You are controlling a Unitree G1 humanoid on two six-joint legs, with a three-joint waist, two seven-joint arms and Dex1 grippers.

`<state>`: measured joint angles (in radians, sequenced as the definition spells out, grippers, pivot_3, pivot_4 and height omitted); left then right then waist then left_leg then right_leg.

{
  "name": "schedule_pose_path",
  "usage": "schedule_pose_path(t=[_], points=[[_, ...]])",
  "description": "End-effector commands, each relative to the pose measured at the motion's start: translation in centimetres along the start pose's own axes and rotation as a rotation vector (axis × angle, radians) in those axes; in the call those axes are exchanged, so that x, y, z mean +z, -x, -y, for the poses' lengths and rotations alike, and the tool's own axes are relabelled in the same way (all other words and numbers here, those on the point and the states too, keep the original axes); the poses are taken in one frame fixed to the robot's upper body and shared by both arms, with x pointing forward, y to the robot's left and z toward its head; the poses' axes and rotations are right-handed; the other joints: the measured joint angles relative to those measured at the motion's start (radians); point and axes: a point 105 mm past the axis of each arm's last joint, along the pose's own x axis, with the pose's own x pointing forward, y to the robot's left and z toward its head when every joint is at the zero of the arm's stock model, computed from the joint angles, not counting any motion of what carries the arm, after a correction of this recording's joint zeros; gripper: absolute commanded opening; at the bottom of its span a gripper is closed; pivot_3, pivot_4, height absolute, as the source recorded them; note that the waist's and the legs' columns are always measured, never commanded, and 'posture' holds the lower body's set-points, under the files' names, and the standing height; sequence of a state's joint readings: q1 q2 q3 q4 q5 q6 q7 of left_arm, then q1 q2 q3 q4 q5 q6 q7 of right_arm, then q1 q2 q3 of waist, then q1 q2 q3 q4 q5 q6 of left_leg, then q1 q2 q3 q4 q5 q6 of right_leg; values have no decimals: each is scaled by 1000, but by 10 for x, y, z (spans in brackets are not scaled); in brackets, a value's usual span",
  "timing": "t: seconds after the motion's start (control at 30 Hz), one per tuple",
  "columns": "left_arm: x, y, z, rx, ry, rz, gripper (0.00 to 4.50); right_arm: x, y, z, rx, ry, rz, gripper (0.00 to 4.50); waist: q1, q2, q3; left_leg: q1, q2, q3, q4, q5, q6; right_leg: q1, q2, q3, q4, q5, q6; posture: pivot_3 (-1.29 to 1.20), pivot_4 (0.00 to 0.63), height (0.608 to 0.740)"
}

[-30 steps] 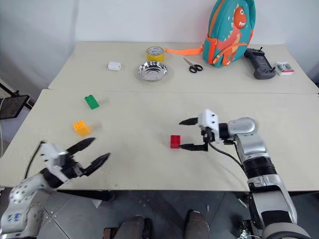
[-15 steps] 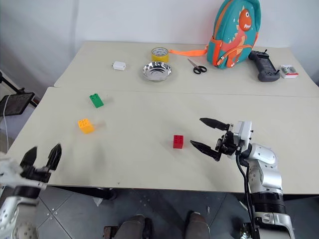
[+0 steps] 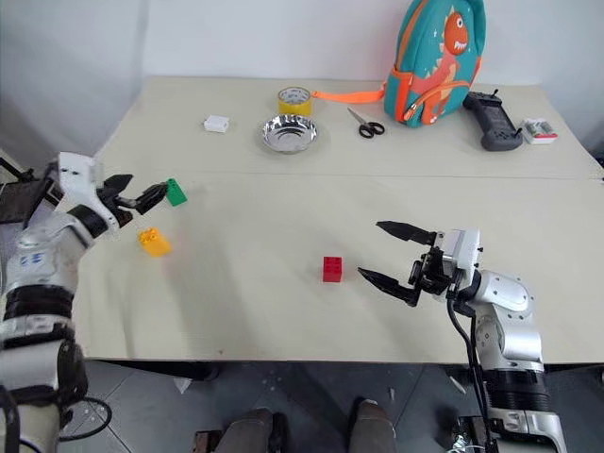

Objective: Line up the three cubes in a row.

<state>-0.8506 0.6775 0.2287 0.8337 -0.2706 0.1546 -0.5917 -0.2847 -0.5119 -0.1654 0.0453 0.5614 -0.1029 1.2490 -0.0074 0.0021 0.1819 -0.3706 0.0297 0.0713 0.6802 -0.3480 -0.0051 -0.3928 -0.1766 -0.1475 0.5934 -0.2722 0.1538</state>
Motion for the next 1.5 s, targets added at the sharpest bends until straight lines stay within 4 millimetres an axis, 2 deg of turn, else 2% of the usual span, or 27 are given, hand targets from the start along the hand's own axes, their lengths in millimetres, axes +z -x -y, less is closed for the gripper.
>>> schedule_pose_path(t=[0.03,0.2,0.33,0.6,0.73,0.97,1.07,1.3,1.5], points=[[11,-14,2,89,-55,-28,4500,11,4,-1,-8,18,4,4473,2,-1,0,0,0,0,0,0,0,0,0,0,0,0,0,0,150,740],[24,-20,4,330,-7,-38,4500,9,8,-3,-15,-3,-19,4473,4,-3,2,0,0,-1,1,0,0,0,0,0,1,0,0,0,150,740],[13,-23,15,408,69,-118,4500,10,7,0,-6,-7,-22,4473,6,-4,2,0,0,-1,2,0,0,1,0,0,1,0,1,0,150,740],[4,-33,38,460,162,-190,4500,9,1,-1,22,-23,-13,4473,8,-4,2,-1,0,-1,3,0,0,1,0,0,1,0,1,0,150,740],[-2,-32,29,527,173,-204,4500,7,-2,-1,22,-25,-8,4473,8,-5,2,-1,0,-1,3,0,0,1,0,0,1,0,1,0,150,740],[-2,-40,31,506,161,-187,4500,5,-5,0,17,-30,0,4473,8,-5,2,0,0,-1,3,0,0,1,0,0,1,0,1,0,150,740],[-4,-43,29,507,156,-180,3886,4,-6,0,16,-31,1,4500,8,-5,2,0,0,-1,3,0,0,1,0,0,1,0,1,0,150,740],[-5,-50,34,472,149,-167,1738,1,-4,0,13,-40,-3,4500,7,-5,2,-1,0,-1,3,0,0,1,0,0,1,0,1,0,150,740],[2,-44,36,407,131,-93,1738,-1,-1,1,5,-42,-14,4500,6,-5,2,-1,0,-1,3,0,0,1,0,0,1,0,1,0,150,740]])
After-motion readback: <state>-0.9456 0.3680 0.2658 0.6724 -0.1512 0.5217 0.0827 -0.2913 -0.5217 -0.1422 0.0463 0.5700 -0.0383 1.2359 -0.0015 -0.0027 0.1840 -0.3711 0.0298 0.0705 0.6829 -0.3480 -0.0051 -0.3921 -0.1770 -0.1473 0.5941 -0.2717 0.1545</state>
